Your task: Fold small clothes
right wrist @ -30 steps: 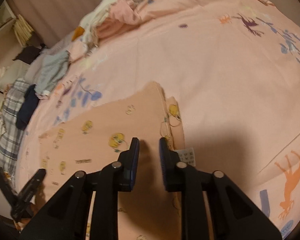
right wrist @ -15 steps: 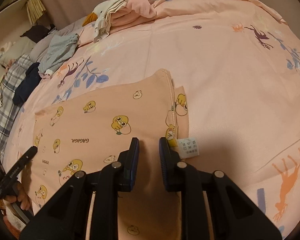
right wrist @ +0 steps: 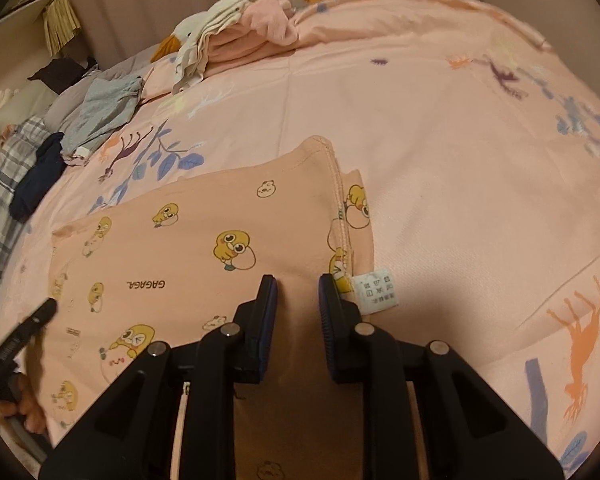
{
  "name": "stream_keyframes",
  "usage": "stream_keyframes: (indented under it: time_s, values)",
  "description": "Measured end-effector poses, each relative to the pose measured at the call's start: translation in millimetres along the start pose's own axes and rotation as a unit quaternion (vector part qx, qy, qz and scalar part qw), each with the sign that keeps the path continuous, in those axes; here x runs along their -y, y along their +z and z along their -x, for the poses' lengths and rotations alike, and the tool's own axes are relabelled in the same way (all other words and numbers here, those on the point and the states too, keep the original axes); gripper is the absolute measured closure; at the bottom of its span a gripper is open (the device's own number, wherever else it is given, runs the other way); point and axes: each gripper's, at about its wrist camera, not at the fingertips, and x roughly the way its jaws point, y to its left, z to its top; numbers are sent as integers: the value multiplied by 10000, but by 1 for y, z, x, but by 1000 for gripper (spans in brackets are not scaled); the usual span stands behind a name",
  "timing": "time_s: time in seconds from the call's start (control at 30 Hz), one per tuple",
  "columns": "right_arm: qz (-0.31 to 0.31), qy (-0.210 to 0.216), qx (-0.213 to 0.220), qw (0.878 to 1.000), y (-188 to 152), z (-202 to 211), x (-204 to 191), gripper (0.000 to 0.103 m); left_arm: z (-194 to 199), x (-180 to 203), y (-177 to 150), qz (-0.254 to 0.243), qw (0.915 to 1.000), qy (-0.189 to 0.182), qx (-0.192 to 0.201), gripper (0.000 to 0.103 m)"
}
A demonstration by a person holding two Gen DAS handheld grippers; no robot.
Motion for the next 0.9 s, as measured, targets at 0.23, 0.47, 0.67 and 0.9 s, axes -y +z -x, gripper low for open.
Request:
stream_keyframes:
  time_s: [0.23,0.47,0.67,0.9]
  values:
    - [404,-304,88,9987,-6,7,-10,79,7,17,-3,-196,9984,536,-8,65]
    - [-1,1359,672,9884,-8,68,-9,75,71,15,-11,76,9982,-432,408,65]
    - [831,1447,127,9859,-34,41,-60,77,24,55,-35,-559,9976,-166,-363,65]
    - [1126,1010,-32,9885,-56,19,-68,80,16,62,-41,-693,9966,242,-363,65]
